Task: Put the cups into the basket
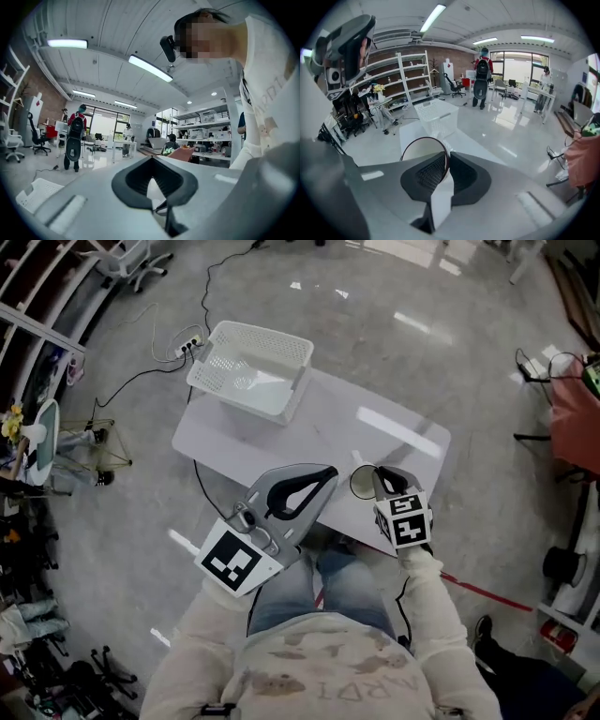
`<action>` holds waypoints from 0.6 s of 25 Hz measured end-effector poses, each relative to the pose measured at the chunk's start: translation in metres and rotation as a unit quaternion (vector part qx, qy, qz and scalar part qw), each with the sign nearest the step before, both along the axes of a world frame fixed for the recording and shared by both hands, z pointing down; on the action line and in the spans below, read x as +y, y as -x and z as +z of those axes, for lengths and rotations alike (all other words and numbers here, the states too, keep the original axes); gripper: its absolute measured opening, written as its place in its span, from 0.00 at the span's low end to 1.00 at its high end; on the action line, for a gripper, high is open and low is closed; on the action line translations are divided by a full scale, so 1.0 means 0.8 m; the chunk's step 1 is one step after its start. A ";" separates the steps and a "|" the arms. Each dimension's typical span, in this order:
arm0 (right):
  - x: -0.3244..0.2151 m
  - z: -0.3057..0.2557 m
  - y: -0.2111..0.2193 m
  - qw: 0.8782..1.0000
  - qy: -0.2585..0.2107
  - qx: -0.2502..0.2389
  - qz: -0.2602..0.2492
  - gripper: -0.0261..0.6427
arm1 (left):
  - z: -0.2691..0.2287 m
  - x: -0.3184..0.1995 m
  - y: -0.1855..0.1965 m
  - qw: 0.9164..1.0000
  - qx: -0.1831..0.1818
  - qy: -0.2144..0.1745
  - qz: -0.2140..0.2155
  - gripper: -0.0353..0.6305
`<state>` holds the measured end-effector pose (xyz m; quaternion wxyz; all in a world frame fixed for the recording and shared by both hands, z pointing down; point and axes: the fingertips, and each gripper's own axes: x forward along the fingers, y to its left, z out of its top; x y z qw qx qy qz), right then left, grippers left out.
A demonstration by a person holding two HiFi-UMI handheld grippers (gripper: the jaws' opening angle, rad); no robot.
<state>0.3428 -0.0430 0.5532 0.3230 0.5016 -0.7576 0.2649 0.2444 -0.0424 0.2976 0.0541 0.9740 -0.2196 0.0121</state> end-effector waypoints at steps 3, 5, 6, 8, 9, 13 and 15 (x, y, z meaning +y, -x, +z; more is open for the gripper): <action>-0.028 -0.040 0.032 1.000 -0.022 -0.006 -0.019 0.12 | -0.024 -0.011 0.037 0.999 0.001 -0.020 -0.026 0.06; -0.050 -0.062 0.059 0.999 -0.035 -0.008 -0.033 0.12 | -0.039 -0.022 0.067 0.999 0.004 -0.032 -0.044 0.06; -0.061 -0.071 0.074 0.998 -0.041 -0.008 -0.040 0.12 | -0.045 -0.028 0.083 0.998 0.006 -0.037 -0.052 0.06; -0.079 -0.083 0.106 0.998 -0.048 -0.010 -0.048 0.12 | -0.053 -0.042 0.116 0.997 0.011 -0.043 -0.064 0.06; -0.088 -0.086 0.122 0.997 -0.050 -0.013 -0.049 0.12 | -0.054 -0.049 0.133 0.997 0.013 -0.043 -0.068 0.06; -0.129 -0.093 0.187 0.997 -0.055 -0.022 -0.045 0.12 | -0.057 -0.086 0.200 0.996 0.021 -0.044 -0.070 0.06; -0.152 -0.097 0.221 0.998 -0.054 -0.024 -0.038 0.12 | -0.060 -0.110 0.235 0.997 0.019 -0.045 -0.064 0.06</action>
